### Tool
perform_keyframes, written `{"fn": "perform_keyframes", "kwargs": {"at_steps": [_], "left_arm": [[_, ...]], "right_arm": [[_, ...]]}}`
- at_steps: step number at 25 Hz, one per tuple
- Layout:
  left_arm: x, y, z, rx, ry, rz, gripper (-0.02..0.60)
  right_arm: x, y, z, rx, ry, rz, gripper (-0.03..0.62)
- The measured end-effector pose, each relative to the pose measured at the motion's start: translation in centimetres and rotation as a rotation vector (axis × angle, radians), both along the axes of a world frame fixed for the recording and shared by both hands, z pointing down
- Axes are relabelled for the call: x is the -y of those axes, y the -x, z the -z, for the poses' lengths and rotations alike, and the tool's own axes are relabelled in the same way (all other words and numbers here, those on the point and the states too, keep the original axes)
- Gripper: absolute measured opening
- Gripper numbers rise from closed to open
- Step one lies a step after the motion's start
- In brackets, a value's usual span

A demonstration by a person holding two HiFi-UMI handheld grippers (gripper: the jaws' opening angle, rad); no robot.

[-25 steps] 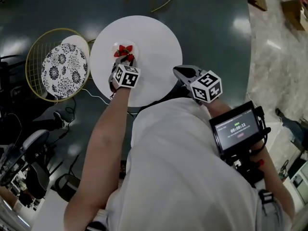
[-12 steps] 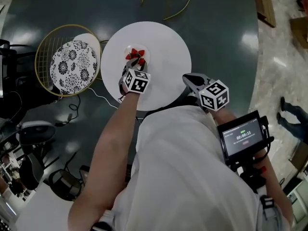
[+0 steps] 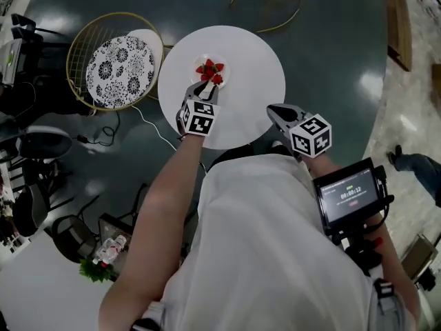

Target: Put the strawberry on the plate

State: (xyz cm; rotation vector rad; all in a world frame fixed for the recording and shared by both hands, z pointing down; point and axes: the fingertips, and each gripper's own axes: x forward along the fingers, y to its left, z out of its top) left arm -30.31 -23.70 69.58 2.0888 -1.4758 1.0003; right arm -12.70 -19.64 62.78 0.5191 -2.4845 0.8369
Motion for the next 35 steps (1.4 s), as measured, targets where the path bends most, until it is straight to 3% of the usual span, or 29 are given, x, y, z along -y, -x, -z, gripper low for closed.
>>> {"fn": "perform_keyframes", "kwargs": {"at_steps": [5,6,8,17,26,35], "left_arm": [[-3.3,0.3,2.2,-0.058,-0.05,0.116,0.104],[-4.2,0.0,2.4,-0.083,-0.055,0.139,0.079],[-6.1,-1.2,2.7,-0.133,-0.067,0.178,0.008],[-14.2,-8.6,10.1,-0.328,-0.171,0.345,0.008],[-19.2,-14.8,13.7,-0.341,-0.247,0.349,0.008],[-23.8,-17.8,14.2,-0.321,-0.286,0.399,0.008]], "right_arm": [[-0.2,0.5,-0.5,0.029,-0.003,0.063,0.006],[-0.3,0.5,-0.5,0.038,-0.005,0.078,0.006],[-0.6,0.3,-0.4,0.055,-0.012,0.112,0.006],[-4.4,-2.3,6.3,0.153,-0.073,0.228,0.006],[-8.3,-6.4,9.1,0.214,-0.114,0.286,0.006],[-11.5,-10.4,10.0,0.23,-0.155,0.321,0.006]]}}
